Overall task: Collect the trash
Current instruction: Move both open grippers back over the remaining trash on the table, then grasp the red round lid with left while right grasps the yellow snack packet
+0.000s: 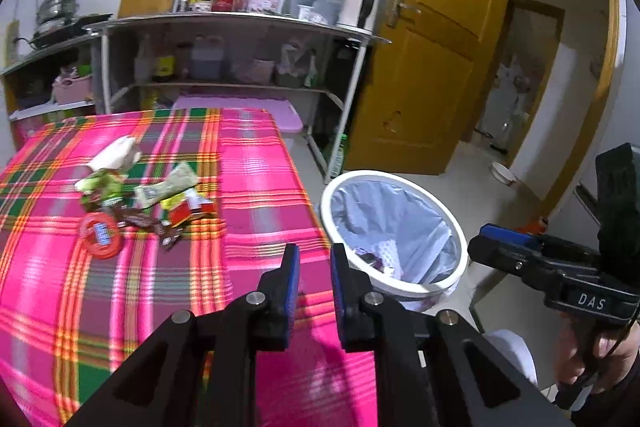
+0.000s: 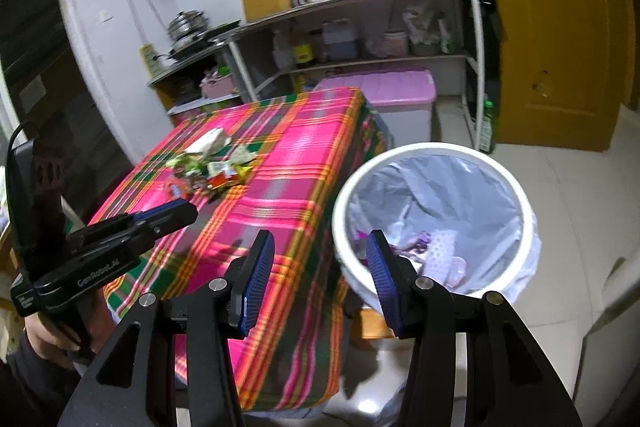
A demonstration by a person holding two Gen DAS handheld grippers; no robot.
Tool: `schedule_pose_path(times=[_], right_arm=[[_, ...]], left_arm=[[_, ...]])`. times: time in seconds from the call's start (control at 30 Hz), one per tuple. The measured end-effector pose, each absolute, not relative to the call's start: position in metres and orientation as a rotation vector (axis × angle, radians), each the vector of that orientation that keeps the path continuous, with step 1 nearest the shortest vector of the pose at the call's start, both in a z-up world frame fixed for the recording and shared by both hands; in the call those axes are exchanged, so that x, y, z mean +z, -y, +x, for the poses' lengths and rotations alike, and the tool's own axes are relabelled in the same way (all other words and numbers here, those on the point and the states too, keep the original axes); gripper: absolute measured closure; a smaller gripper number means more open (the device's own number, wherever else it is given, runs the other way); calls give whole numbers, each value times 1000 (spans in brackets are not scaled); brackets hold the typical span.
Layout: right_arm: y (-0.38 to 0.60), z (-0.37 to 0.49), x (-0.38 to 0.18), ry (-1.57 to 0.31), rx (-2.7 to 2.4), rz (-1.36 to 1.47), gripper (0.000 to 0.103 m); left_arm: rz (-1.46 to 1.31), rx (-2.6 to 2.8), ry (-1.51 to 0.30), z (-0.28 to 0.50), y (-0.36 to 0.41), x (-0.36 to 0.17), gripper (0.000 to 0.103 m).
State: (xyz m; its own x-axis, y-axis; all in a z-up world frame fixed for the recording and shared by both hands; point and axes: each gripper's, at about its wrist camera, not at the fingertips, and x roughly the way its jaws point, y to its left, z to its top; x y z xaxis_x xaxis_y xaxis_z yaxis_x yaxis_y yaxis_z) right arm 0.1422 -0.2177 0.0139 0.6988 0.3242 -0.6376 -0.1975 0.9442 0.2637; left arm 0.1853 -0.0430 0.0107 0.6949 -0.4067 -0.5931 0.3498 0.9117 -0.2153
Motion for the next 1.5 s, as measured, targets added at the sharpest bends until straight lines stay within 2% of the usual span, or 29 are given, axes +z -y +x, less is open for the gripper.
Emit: schedule_pose_path(times=[0.47,0.53,0.63,0.87,0.93,1.0,1.5], right_arm=[[170,159,10,-760,392,119,54],[165,164,9,-764,399,112,54],[158,171,8,-772,413,103,54],[139,193,7,-784,453,77,54],[134,198,6,-785,463,70,53],[129,203,4,-786,468,65,48],[110,246,-10,-823,467,65,48]], left_arm=[[-122,-276,-664,175,-16,12,88],[-131,-254,-662,177,-24,12,86],[-147,-223,-662,181,-37,10,76],[-163,-159,-679,197,-61,3,73],[-168,-142,-686,203,-66,0,66],[-177,-119,-691,210,-71,-3,59],[-243,-28,-776,276,-93,-41,56]])
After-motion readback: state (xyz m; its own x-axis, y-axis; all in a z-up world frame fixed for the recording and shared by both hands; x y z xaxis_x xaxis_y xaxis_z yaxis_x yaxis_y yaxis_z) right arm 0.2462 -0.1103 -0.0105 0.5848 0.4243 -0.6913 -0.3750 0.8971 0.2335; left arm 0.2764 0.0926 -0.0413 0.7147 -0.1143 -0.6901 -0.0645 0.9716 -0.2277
